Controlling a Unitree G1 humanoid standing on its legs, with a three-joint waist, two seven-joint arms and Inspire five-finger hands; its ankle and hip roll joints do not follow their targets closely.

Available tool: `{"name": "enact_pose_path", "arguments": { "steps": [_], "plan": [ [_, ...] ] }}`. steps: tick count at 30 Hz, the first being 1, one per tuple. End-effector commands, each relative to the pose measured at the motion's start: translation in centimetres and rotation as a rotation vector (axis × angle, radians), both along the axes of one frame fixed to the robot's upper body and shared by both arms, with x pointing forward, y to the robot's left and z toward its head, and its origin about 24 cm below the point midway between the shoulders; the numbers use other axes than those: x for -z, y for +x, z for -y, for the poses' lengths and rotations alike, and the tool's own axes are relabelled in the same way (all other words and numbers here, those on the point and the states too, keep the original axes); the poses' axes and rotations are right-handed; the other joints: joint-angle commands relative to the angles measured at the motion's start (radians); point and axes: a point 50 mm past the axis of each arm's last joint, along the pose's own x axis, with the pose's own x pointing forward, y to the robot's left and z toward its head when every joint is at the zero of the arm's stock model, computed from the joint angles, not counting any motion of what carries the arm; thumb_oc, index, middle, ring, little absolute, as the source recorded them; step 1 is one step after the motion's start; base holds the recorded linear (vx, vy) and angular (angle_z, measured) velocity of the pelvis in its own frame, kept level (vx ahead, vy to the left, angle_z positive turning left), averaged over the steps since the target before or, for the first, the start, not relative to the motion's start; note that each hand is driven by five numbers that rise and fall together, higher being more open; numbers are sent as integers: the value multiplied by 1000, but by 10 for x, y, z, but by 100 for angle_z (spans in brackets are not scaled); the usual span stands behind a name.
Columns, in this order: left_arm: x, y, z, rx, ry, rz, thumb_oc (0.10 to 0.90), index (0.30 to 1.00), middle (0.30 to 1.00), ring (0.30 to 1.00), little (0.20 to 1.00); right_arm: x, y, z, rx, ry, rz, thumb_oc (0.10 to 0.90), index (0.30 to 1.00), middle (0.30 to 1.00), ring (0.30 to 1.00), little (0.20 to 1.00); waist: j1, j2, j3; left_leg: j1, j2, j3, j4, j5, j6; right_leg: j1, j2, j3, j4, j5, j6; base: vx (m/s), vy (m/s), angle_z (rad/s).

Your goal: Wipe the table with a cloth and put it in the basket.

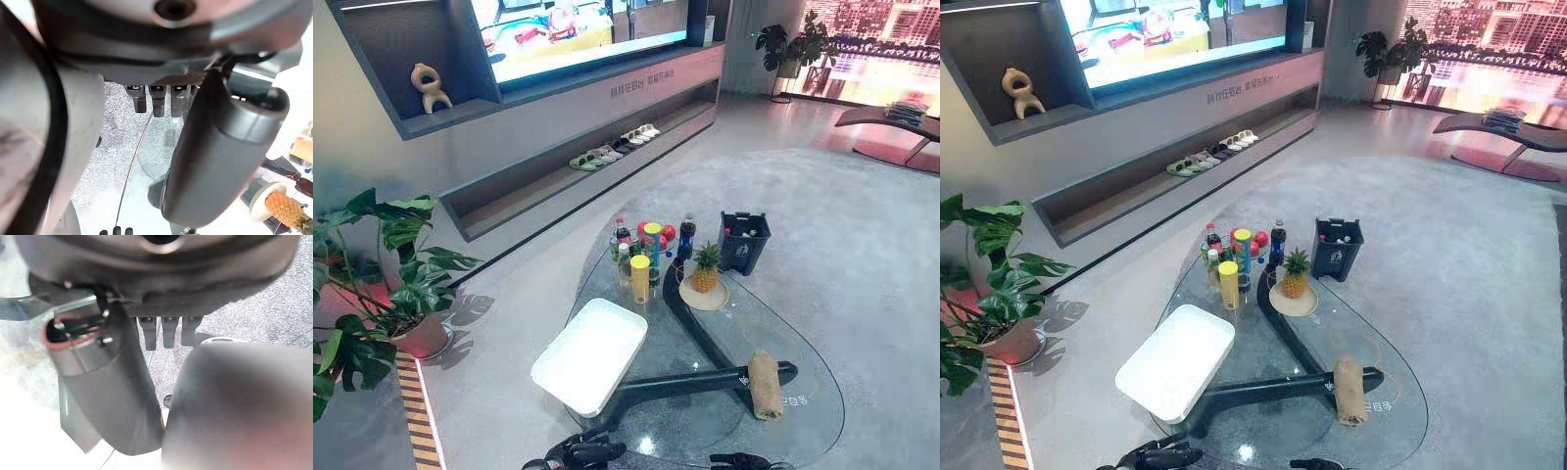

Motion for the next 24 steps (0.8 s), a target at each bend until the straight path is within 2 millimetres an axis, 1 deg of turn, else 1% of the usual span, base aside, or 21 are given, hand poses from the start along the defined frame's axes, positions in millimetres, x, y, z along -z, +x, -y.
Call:
{"name": "enact_pose_path", "arguments": {
  "steps": [1, 5, 20, 24],
  "plan": [
    [-1, 11, 20, 42, -69, 18, 800, 900, 900, 900, 900, 1, 13, -23, 5, 68, 7, 800, 900, 900, 900, 900, 14, -47, 27, 29, -51, -17, 25, -84, 34, -75, -26, 64, 13, 17, 17, 398, 327, -52],
    [-2, 15, 20, 33, -87, 45, 800, 900, 900, 900, 900, 1, 15, -21, -1, 66, 11, 800, 900, 900, 900, 900, 11, -44, 28, 27, -50, -15, 22, -82, 33, -80, -24, 68, 13, 19, 18, 0, 0, 0],
    [-2, 13, 22, 31, -91, 45, 800, 900, 900, 900, 900, 0, 16, -22, 2, 61, 23, 800, 900, 900, 900, 900, 17, -45, 27, 24, -52, -15, 18, -78, 33, -81, -24, 60, 10, 22, 17, -2, 0, 0],
    [-2, 13, 22, 31, -91, 46, 800, 900, 900, 900, 900, -1, 20, -22, -12, 51, 53, 800, 900, 900, 900, 900, 16, -46, 27, 25, -53, -16, 18, -77, 33, -80, -23, 62, 9, 23, 17, 0, 0, 0]
  ]
}}
